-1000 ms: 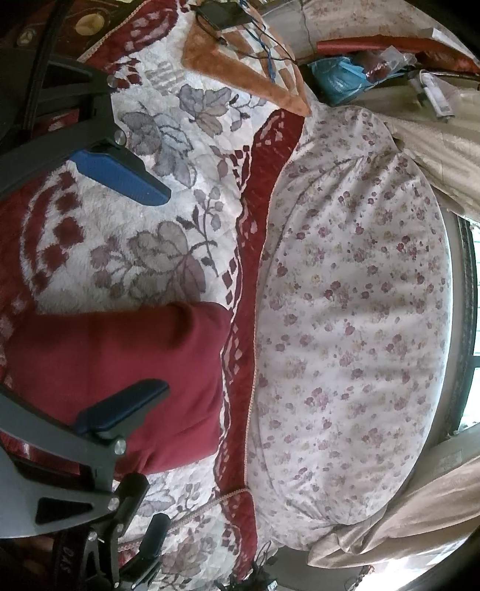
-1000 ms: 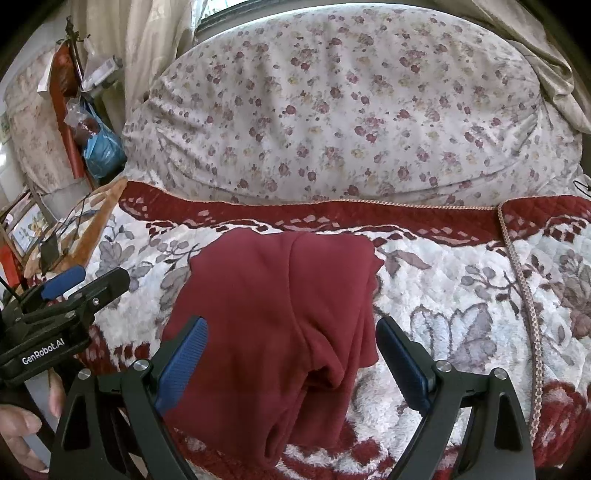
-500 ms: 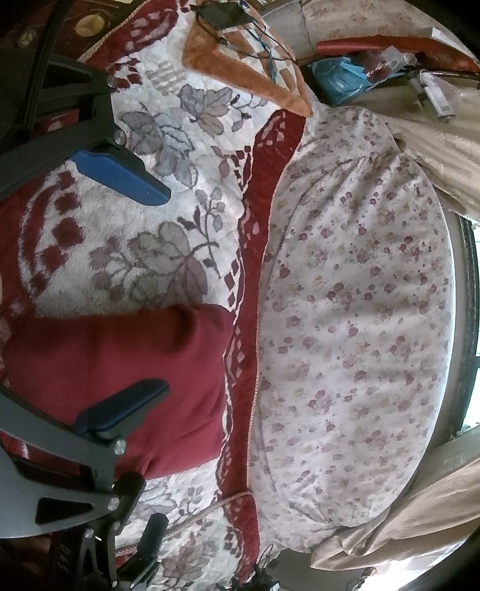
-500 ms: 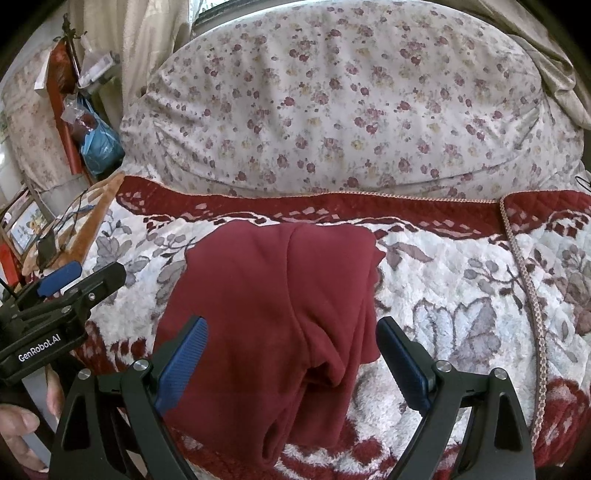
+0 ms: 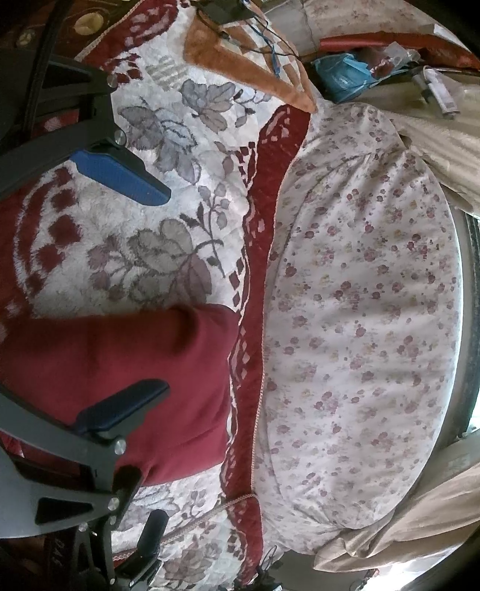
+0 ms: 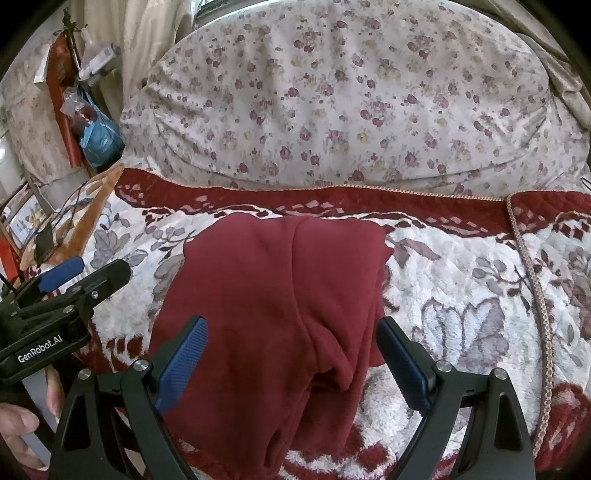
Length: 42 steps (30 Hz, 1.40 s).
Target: Fold small clothes
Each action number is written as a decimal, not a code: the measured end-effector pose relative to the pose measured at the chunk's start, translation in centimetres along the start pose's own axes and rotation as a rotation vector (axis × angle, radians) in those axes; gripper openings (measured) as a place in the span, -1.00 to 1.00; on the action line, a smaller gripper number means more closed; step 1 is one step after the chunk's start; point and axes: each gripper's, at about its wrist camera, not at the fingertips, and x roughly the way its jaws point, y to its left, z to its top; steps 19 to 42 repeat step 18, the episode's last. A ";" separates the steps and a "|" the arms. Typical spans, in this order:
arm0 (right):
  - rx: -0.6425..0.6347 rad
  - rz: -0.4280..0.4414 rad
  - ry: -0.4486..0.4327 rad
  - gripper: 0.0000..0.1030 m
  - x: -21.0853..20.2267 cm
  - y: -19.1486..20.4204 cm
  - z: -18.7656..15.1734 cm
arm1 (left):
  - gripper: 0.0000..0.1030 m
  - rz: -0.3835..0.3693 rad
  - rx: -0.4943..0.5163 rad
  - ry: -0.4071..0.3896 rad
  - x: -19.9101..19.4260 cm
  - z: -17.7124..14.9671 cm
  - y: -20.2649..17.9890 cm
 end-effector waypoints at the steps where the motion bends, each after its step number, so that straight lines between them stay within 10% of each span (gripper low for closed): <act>1: -0.002 0.001 0.003 0.84 0.2 0.0 0.0 | 0.83 -0.001 -0.002 0.001 0.2 0.0 0.1; 42: 0.011 -0.003 0.035 0.84 2.2 -0.8 -0.1 | 0.83 -0.026 -0.014 0.048 3.2 -0.7 1.2</act>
